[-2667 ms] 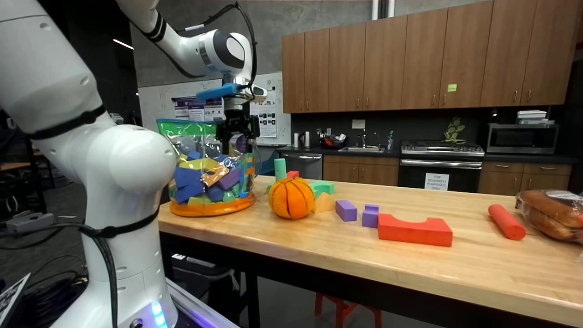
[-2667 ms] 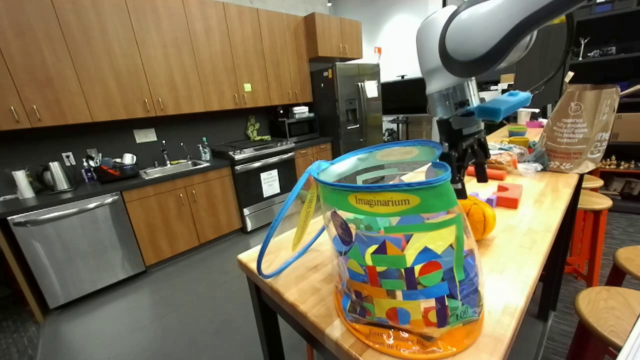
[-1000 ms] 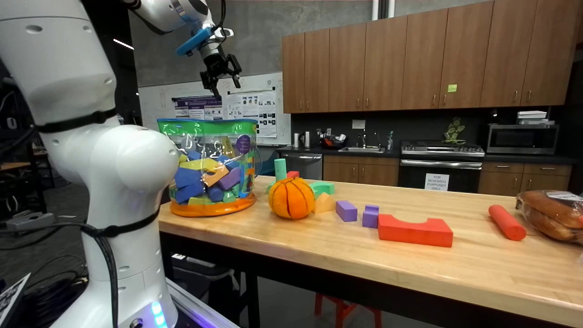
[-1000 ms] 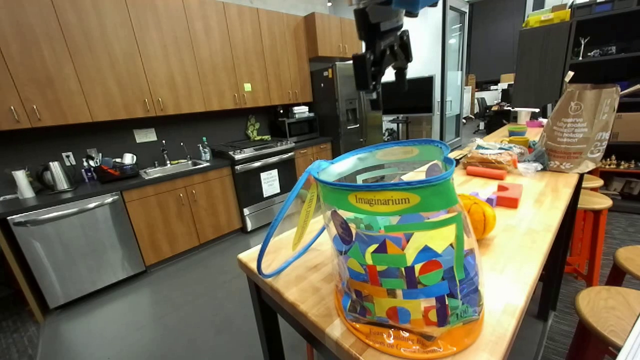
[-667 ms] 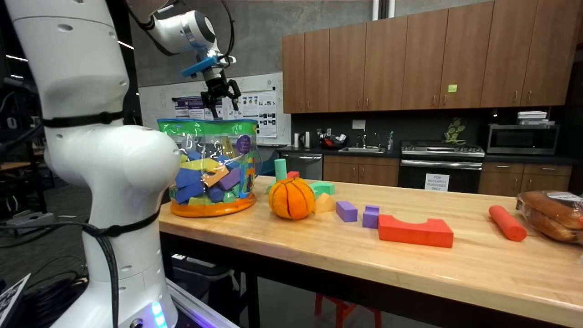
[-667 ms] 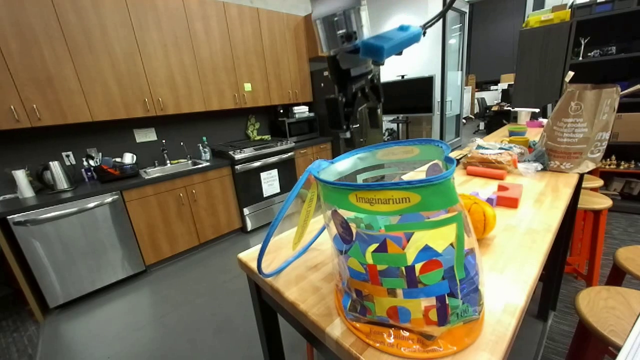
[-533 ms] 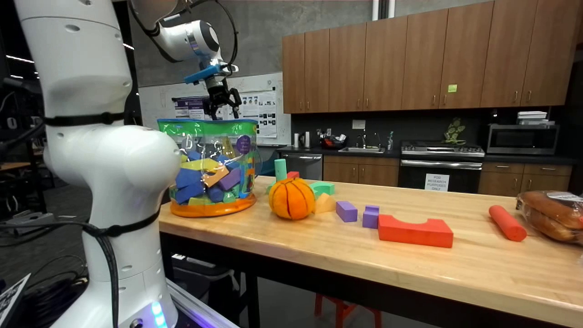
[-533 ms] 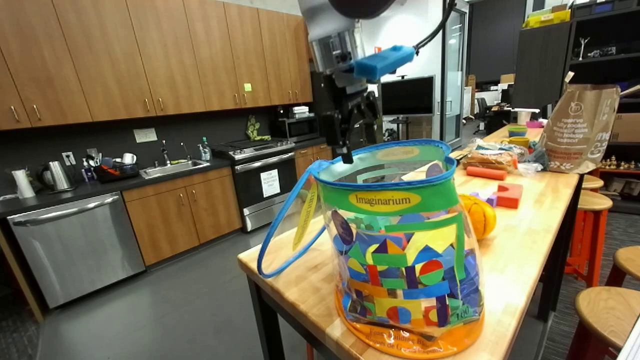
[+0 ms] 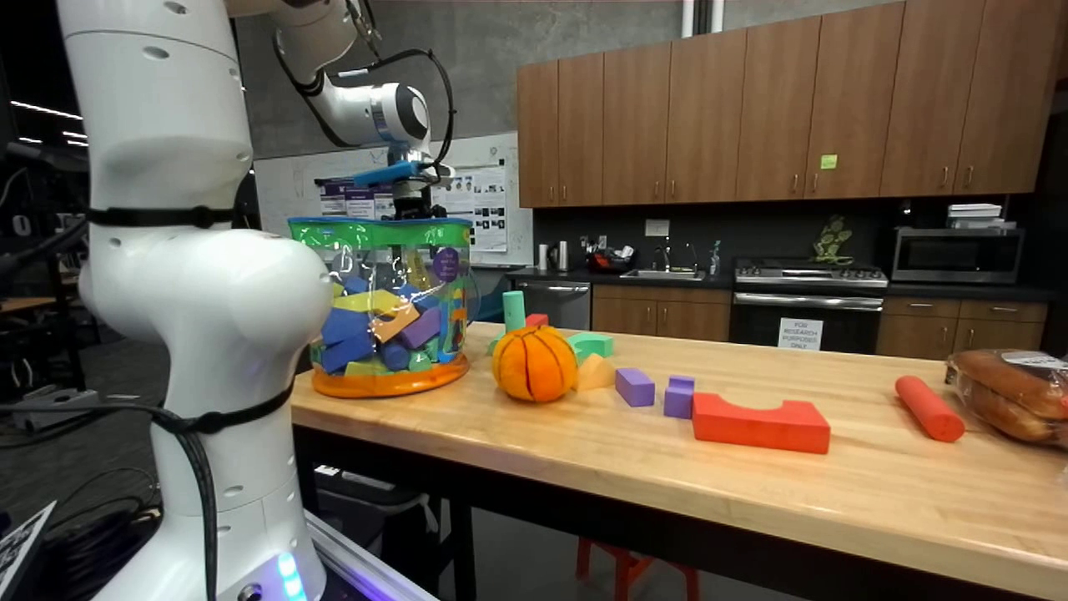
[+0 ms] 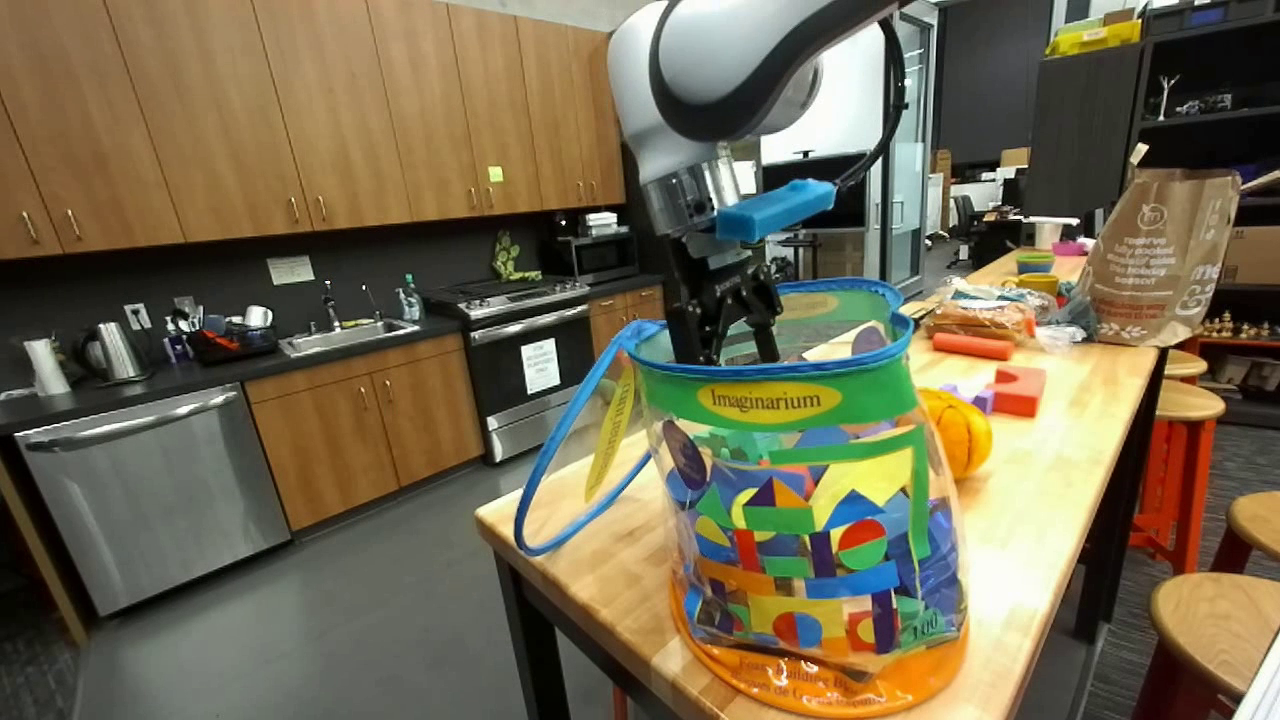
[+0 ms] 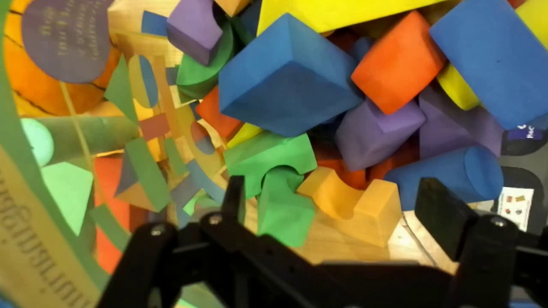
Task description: Remove one green toy block from the toy bag
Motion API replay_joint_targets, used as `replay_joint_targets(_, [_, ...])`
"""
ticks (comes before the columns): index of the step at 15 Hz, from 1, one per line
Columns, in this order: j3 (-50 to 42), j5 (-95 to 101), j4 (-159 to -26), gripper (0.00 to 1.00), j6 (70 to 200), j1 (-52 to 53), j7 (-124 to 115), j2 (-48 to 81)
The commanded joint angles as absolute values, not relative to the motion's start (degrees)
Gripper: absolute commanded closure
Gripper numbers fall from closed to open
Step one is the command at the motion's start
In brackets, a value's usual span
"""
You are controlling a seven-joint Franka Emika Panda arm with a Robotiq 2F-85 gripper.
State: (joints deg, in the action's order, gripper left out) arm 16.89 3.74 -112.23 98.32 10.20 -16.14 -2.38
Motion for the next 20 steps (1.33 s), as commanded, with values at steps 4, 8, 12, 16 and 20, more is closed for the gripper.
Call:
replay_joint_targets(4, [13.13,3.4,-113.1,0.0,99.57,10.46,-17.19,0.08])
replay_joint_targets(8, [13.04,3.97,-113.75,0.0,102.81,11.19,-18.84,2.84])
replay_joint_targets(12, [13.06,7.38,-115.0,0.0,108.2,12.53,-24.69,5.18])
replay_joint_targets(16, [12.77,11.21,-116.44,0.0,112.28,14.04,-32.38,6.78])
replay_joint_targets(20, [12.68,13.37,-117.65,0.25,113.53,14.86,-39.25,6.96])
